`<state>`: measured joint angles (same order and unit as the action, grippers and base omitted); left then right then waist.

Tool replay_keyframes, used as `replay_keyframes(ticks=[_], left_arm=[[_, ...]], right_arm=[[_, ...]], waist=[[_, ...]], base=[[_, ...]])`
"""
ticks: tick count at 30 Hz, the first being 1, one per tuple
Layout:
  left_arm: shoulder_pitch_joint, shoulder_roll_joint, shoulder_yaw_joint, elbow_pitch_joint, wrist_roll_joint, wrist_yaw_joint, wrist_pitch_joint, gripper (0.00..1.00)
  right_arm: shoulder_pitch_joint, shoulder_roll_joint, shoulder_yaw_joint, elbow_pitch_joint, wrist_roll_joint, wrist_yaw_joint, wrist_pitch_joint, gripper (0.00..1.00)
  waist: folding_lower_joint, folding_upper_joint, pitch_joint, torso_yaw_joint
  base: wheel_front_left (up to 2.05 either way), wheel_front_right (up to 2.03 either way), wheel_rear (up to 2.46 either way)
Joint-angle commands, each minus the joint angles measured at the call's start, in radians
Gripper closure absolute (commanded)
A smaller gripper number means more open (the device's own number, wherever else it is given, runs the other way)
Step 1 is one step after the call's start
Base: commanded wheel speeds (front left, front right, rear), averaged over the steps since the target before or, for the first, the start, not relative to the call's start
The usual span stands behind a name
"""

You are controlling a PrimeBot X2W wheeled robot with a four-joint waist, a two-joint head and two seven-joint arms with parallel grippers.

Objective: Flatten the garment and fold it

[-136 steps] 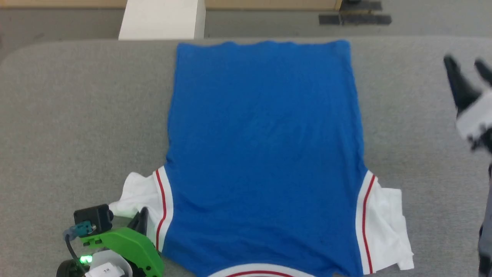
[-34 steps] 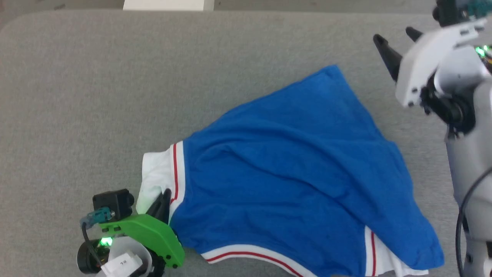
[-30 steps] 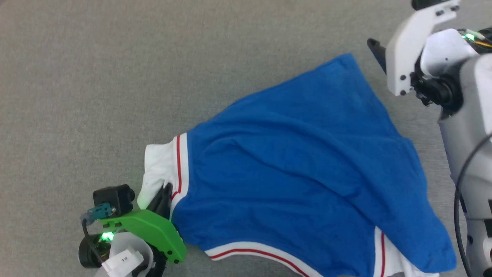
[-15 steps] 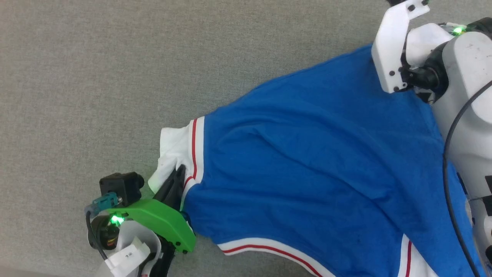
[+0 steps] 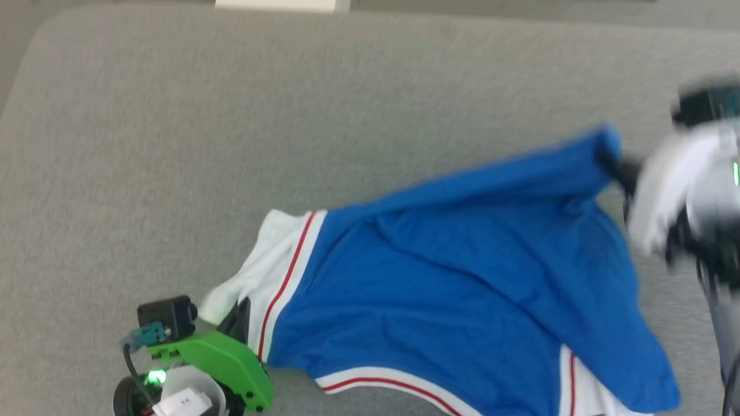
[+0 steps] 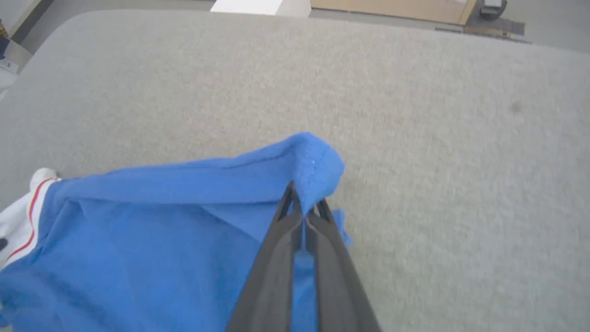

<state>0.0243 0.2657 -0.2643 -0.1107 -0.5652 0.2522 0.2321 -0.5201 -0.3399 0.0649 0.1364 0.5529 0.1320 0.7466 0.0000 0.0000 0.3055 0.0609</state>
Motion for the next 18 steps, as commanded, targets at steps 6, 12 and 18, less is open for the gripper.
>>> replay_keyframes(ticks=[6, 12, 18], left_arm=[[0.049, 0.000, 0.002, 0.004, -0.022, 0.013, 0.005, 1.00], [0.098, -0.008, 0.011, 0.012, -0.051, 0.015, -0.001, 1.00], [0.074, 0.009, 0.033, -0.028, -0.097, -0.026, 0.006, 1.00]], right_arm=[[0.418, 0.107, -0.151, -0.261, 0.011, -0.001, 0.077, 1.00], [0.648, 0.210, -0.187, -0.378, 0.011, -0.001, 0.170, 1.00], [0.601, 0.194, -0.179, -0.426, 0.043, -0.001, 0.284, 1.00]], waist=[[0.0000, 0.0000, -0.186, -0.122], [0.0000, 0.0000, -0.225, -0.154], [0.0000, 0.0000, -0.231, -0.164]], base=[[0.00, 0.00, 0.00], [0.00, 0.00, 0.00], [0.00, 0.00, 0.00]])
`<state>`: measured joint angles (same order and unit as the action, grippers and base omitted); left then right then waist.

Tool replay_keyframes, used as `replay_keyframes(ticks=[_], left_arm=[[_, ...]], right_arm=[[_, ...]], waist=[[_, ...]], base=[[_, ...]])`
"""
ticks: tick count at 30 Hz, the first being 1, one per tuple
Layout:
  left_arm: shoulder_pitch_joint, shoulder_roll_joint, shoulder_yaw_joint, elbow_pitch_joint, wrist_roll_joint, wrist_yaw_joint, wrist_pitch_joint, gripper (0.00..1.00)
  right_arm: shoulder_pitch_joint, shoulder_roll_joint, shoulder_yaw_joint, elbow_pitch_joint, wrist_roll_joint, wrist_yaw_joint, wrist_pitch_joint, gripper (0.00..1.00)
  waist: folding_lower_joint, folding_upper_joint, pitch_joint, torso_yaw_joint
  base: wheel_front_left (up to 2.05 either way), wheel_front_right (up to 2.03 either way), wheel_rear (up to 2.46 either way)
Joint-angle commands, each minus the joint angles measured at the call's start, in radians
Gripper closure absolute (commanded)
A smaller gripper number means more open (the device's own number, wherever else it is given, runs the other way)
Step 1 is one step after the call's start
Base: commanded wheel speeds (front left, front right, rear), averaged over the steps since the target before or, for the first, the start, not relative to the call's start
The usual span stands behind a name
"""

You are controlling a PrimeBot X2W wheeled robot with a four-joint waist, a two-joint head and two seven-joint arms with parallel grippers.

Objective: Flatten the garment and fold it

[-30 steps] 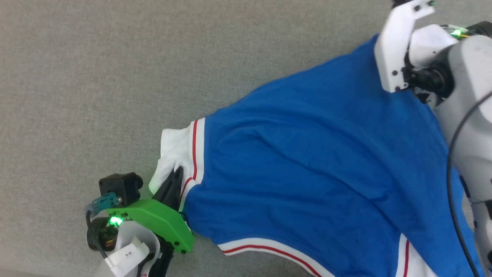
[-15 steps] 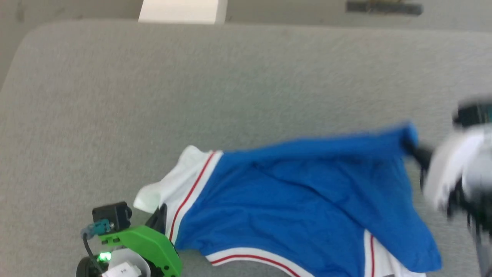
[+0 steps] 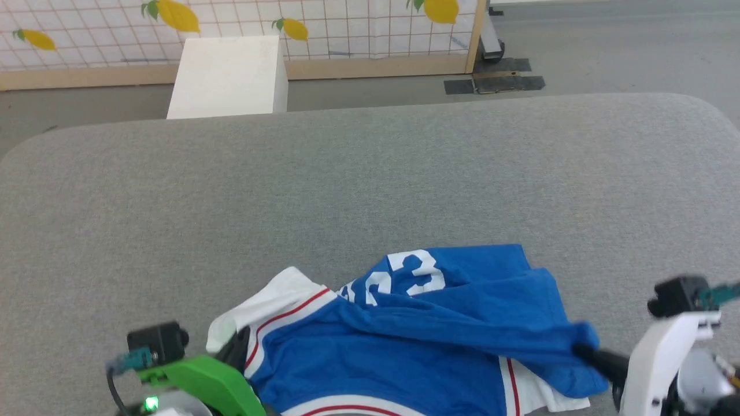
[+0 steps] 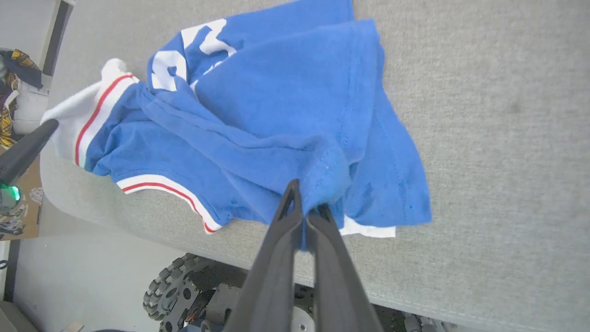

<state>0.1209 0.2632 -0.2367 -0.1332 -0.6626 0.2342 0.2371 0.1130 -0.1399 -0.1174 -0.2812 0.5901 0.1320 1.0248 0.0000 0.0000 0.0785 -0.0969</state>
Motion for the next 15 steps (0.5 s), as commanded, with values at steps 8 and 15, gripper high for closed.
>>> replay_keyframes(ticks=[8, 15], left_arm=[[-0.363, 0.147, 0.040, -0.005, 0.016, -0.086, 0.128, 1.00], [-0.859, 0.229, 0.028, 0.172, 0.083, -0.155, 0.224, 1.00]], right_arm=[[-0.413, -0.079, 0.003, 0.028, 0.057, -0.001, 0.090, 1.00], [-0.860, -0.049, -0.040, 0.217, -0.005, -0.001, 0.111, 1.00]], waist=[[0.0000, 0.0000, 0.072, 0.011], [0.0000, 0.0000, 0.203, 0.010]], base=[[0.00, 0.00, 0.00], [0.00, 0.00, 0.00]])
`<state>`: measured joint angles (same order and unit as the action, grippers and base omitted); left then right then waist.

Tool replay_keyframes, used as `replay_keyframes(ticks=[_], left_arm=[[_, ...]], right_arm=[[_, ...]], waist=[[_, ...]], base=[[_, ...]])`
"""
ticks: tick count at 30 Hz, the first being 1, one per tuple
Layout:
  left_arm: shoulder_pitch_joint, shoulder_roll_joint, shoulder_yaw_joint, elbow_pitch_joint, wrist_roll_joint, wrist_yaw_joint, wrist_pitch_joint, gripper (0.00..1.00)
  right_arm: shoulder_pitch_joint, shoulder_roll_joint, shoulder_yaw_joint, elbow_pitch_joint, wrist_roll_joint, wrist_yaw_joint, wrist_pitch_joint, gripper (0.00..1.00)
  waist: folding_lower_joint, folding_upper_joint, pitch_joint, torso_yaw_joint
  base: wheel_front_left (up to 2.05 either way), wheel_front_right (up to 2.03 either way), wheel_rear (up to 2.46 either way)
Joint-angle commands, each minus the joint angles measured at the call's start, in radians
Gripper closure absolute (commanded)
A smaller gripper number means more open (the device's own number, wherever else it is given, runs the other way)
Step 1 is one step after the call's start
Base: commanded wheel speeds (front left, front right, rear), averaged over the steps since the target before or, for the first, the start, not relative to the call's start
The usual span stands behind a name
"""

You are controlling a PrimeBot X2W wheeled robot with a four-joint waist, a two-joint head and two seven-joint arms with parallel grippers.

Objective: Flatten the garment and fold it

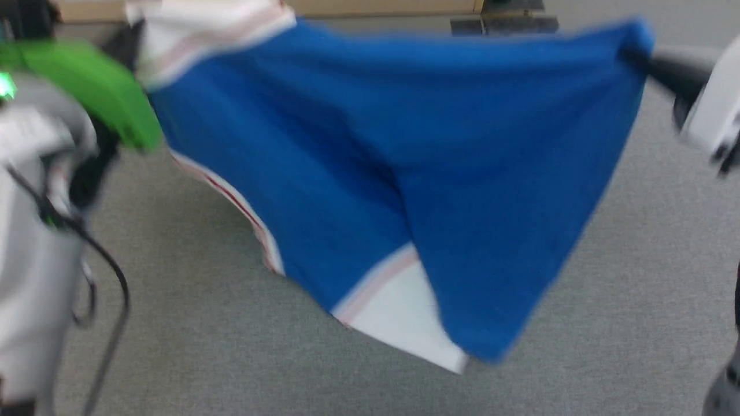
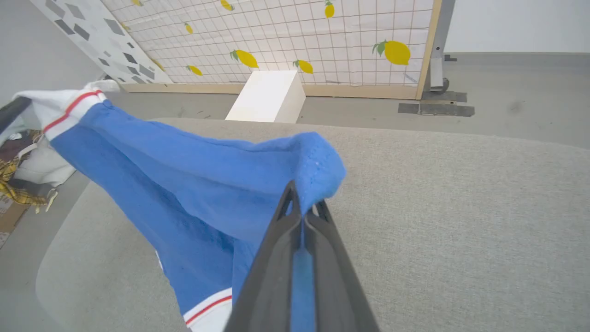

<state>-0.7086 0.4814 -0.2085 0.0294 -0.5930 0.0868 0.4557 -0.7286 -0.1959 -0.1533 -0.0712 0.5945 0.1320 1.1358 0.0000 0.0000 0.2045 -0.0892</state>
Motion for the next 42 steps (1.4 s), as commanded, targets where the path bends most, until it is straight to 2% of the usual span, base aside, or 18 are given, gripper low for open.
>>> replay_keyframes(ticks=[1, 7, 10, 17, 23, 28, 32, 36, 42], left_arm=[[-0.096, 0.014, -0.004, 0.043, 0.026, -0.013, 0.008, 1.00], [-0.480, 0.006, -0.035, 0.224, 0.142, 0.018, 0.008, 1.00], [-0.628, 0.000, -0.056, 0.282, 0.192, 0.019, -0.014, 1.00], [-0.929, -0.022, -0.098, 0.375, 0.295, 0.001, -0.172, 1.00], [-1.035, -0.041, -0.104, 0.435, 0.336, 0.012, -0.334, 1.00], [-1.000, -0.050, -0.115, 0.479, 0.319, -0.014, -0.384, 1.00], [-0.886, -0.061, -0.120, 0.504, 0.282, -0.039, -0.429, 1.00], [-0.718, -0.072, -0.132, 0.512, 0.244, -0.066, -0.481, 1.00], [-0.422, -0.090, -0.124, 0.480, 0.173, -0.069, -0.562, 1.00]], right_arm=[[-0.074, 0.014, -0.009, 0.033, -0.028, -0.001, -0.006, 1.00], [-0.424, 0.076, -0.040, 0.193, -0.158, -0.001, -0.104, 1.00], [-0.549, 0.093, -0.062, 0.247, -0.217, -0.001, -0.174, 1.00], [-0.787, 0.123, -0.127, 0.341, -0.313, -0.001, -0.385, 1.00], [-0.875, 0.130, -0.147, 0.393, -0.322, -0.001, -0.540, 1.00], [-0.860, 0.119, -0.147, 0.434, -0.292, -0.001, -0.586, 1.00], [-0.768, 0.101, -0.105, 0.447, -0.230, -0.001, -0.606, 1.00], [-0.610, 0.068, -0.042, 0.442, -0.129, -0.001, -0.638, 1.00], [-0.315, 0.015, 0.046, 0.386, 0.043, -0.001, -0.695, 1.00]], waist=[[0.0000, 0.0000, 0.091, 0.001], [0.0000, 0.0000, 0.200, -0.018], [0.0000, 0.0000, 0.246, -0.022], [0.0000, 0.0000, 0.327, -0.028], [0.0000, 0.0000, 0.356, -0.020], [0.0000, 0.0000, 0.366, -0.007], [0.0000, 0.0000, 0.350, 0.005], [0.0000, 0.0000, 0.296, 0.021], [0.0000, 0.0000, 0.167, 0.041]], base=[[0.00, 0.00, 0.00], [0.00, 0.00, 0.00], [0.00, 0.00, 0.00], [0.00, 0.00, 0.00], [0.00, 0.00, 0.00], [0.00, 0.00, 0.00], [0.00, 0.00, 0.00], [0.00, 0.00, 0.00], [0.00, 0.00, 0.00]])
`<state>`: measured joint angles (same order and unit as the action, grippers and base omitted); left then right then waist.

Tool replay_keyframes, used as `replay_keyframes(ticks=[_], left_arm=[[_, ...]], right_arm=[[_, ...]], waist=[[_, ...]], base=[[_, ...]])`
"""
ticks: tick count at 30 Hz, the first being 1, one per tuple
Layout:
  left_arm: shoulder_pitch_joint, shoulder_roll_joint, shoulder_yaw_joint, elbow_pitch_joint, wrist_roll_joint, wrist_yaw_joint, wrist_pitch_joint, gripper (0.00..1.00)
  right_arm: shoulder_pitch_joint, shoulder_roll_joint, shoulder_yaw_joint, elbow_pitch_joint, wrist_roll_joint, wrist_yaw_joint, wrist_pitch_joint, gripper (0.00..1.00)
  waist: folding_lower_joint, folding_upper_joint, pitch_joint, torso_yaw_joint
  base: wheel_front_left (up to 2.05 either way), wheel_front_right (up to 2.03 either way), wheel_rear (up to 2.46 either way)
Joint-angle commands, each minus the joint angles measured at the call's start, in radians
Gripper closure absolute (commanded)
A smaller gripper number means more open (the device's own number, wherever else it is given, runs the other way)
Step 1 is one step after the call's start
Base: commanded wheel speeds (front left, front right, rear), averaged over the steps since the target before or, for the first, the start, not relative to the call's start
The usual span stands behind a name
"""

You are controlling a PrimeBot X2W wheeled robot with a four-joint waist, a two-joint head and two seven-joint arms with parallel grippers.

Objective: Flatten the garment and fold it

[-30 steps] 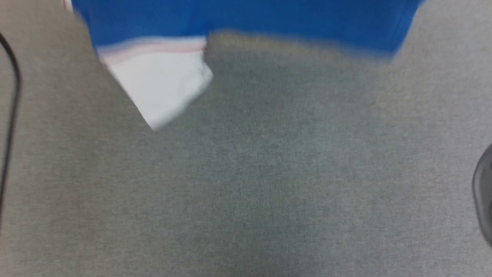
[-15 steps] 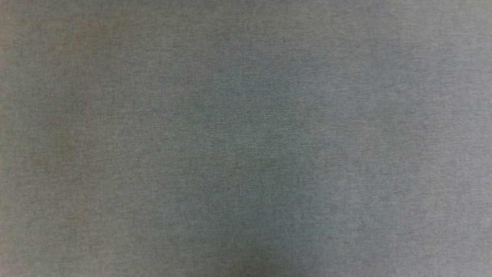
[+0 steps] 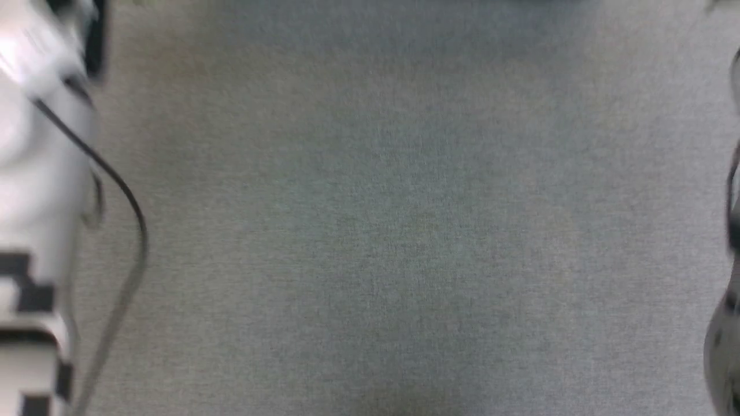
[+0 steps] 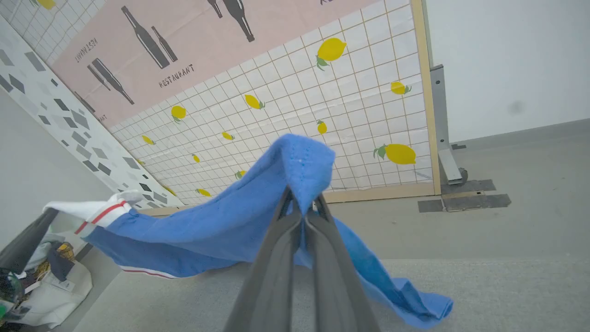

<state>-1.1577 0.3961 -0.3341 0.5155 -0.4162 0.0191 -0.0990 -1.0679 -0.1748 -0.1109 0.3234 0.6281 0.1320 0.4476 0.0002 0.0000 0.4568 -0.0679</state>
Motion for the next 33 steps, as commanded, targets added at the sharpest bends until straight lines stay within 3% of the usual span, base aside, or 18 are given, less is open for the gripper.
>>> replay_keyframes(ticks=[1, 4, 10, 17, 21, 28, 33], left_arm=[[0.078, -0.008, 0.004, -0.013, -0.015, 0.002, -0.019, 1.00], [0.268, -0.023, 0.022, -0.051, -0.065, 0.021, -0.053, 1.00], [0.671, -0.062, 0.030, -0.143, -0.159, 0.066, -0.055, 1.00], [1.036, -0.072, 0.030, -0.228, -0.234, 0.122, -0.015, 1.00], [1.187, -0.066, 0.024, -0.287, -0.277, 0.158, 0.062, 1.00], [1.401, -0.019, 0.026, -0.414, -0.352, 0.248, 0.255, 1.00], [1.475, -0.012, 0.032, -0.494, -0.385, 0.283, 0.305, 1.00]], right_arm=[[0.076, -0.015, 0.015, -0.021, 0.029, -0.001, -0.017, 1.00], [0.255, -0.025, 0.030, -0.058, 0.110, -0.001, -0.054, 1.00], [0.610, -0.048, 0.064, -0.128, 0.154, -0.001, -0.119, 1.00], [0.920, -0.071, 0.086, -0.173, 0.124, -0.001, -0.181, 1.00], [1.057, -0.094, 0.083, -0.192, 0.073, -0.001, -0.191, 1.00], [1.245, -0.098, 0.043, -0.239, 0.032, -0.001, -0.107, 1.00], [1.330, -0.064, -0.001, -0.259, 0.023, -0.001, 0.012, 1.00]], waist=[[-0.0002, 0.0000, -0.110, 0.023], [-0.0002, 0.0000, -0.190, 0.029], [-0.0002, 0.0000, -0.322, 0.046], [-0.0002, 0.0000, -0.405, 0.060], [-0.0002, 0.0000, -0.433, 0.068], [-0.0002, 0.0000, -0.455, 0.072], [-0.0002, 0.0000, -0.455, 0.074]], base=[[0.00, 0.00, 0.00], [0.00, 0.00, 0.00], [0.00, 0.00, 0.00], [0.00, 0.00, 0.00], [0.00, 0.00, 0.00], [0.00, 0.00, 0.00], [0.00, 0.00, 0.00]])
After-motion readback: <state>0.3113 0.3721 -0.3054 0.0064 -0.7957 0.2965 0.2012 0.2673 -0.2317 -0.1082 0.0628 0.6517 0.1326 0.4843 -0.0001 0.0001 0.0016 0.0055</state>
